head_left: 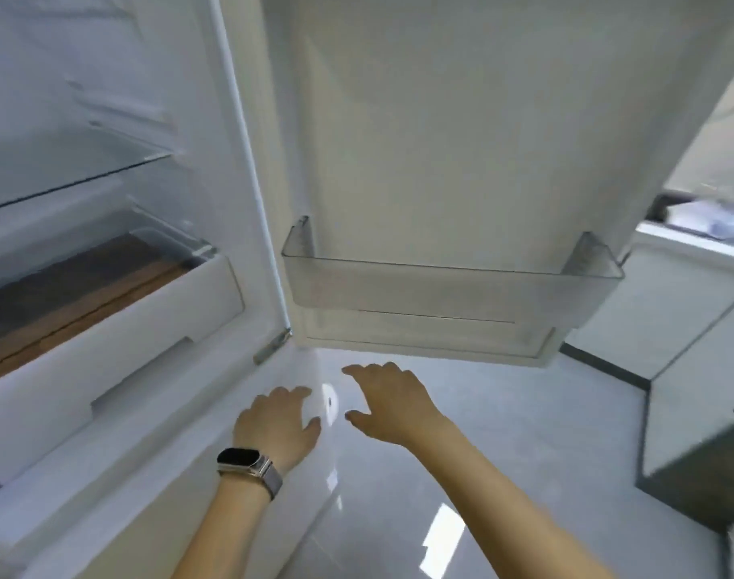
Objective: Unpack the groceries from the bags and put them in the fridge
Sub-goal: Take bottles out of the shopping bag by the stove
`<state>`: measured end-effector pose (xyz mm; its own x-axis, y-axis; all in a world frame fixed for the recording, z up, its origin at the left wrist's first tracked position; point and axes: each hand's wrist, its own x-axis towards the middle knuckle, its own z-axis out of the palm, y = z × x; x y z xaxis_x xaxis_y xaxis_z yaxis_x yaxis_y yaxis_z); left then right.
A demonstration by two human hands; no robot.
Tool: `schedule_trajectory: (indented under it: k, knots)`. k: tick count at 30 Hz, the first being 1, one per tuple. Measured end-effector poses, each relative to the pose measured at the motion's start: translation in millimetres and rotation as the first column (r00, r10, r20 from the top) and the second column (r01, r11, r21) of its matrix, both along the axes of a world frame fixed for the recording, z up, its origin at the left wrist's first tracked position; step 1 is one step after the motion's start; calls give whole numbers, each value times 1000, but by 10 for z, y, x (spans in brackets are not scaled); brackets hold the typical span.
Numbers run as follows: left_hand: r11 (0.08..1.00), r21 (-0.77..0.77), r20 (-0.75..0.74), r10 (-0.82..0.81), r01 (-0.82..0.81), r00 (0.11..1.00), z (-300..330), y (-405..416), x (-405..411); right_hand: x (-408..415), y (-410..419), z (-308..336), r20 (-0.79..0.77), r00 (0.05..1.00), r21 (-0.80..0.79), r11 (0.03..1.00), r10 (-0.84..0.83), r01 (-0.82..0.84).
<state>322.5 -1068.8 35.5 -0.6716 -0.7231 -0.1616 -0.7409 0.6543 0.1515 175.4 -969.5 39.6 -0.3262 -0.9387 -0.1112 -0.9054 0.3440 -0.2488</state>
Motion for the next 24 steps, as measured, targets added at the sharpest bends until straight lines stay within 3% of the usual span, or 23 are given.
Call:
schedule_trajectory:
  k: [6,12,18,24]
  knots:
    - [932,35,19,-361,360,932,-31,1124,-1160,-887,1649,-136,15,909,45,908,-417,416]
    - [759,53,-34,-648,649,761,-37,2646,-2446,-1572,3674,-132,-10,665,20,665,-747,747]
    - [436,38,-80,-895,899,438,-104,4474,-3399,-1702,5757,-157,9,302,54,302,-953,952]
    - [136,74,-62,-988,988,141,-222,5855,-3774,-1335,7157,-234,36,-59,72,-56,-998,996]
